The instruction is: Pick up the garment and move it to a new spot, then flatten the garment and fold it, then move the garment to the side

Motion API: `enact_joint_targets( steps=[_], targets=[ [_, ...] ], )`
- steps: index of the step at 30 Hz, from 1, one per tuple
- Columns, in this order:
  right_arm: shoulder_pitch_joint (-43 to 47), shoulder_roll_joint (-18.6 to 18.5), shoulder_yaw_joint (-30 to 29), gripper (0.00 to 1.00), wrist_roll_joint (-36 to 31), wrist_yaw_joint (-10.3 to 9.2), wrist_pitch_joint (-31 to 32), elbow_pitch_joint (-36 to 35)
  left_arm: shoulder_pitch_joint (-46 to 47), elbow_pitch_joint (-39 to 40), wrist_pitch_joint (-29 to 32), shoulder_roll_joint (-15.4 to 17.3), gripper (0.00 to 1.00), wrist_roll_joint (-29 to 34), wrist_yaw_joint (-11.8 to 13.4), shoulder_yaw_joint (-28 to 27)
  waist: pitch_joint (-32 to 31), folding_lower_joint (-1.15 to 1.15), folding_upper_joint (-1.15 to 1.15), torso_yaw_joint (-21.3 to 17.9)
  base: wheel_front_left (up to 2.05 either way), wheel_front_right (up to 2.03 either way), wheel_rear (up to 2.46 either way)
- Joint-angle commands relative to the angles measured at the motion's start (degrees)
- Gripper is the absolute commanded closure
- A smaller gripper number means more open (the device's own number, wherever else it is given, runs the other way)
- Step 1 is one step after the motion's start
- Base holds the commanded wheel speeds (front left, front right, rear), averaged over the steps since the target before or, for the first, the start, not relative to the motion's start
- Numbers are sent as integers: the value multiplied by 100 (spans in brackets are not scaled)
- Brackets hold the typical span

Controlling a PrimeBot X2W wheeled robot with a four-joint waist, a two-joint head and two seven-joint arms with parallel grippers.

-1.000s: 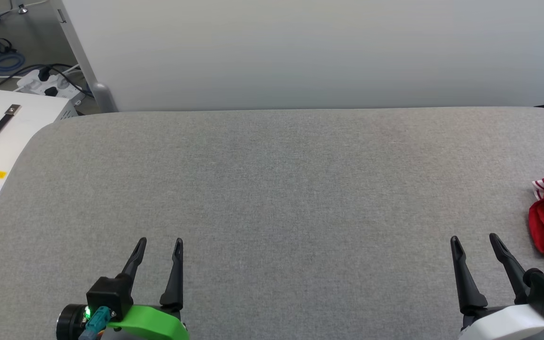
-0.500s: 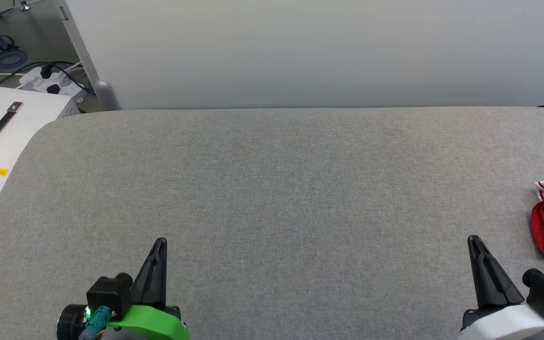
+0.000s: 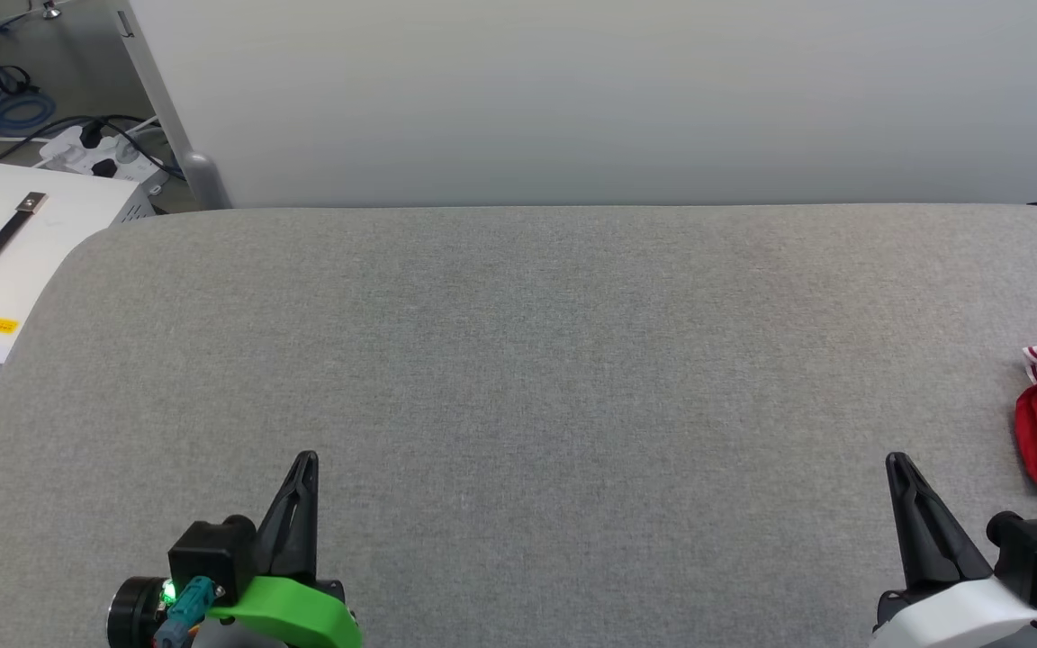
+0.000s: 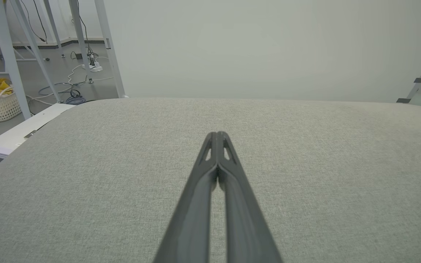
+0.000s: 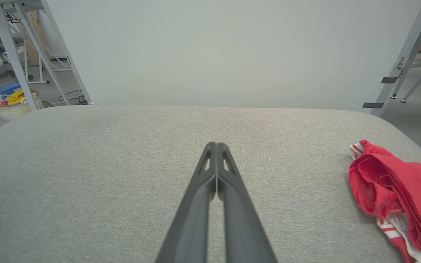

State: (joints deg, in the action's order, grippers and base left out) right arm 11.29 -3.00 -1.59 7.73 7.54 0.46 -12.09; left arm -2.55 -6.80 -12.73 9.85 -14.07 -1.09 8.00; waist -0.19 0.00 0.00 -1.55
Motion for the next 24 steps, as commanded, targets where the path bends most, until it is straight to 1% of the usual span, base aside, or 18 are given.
enact_joint_targets(
  steps=[1, 24],
  targets=[
    [-131, 2, 12, 100, -69, -1, -8, 37, 36, 42, 32, -40, 100, 72, 15, -40, 0, 0, 0, 2, 0, 0, 0],
    [-344, 4, 43, 100, -219, -2, -16, 288, 82, 178, 297, -181, 100, 357, 35, -202, 4, 0, 0, 35, 0, 0, 0]
  ],
)
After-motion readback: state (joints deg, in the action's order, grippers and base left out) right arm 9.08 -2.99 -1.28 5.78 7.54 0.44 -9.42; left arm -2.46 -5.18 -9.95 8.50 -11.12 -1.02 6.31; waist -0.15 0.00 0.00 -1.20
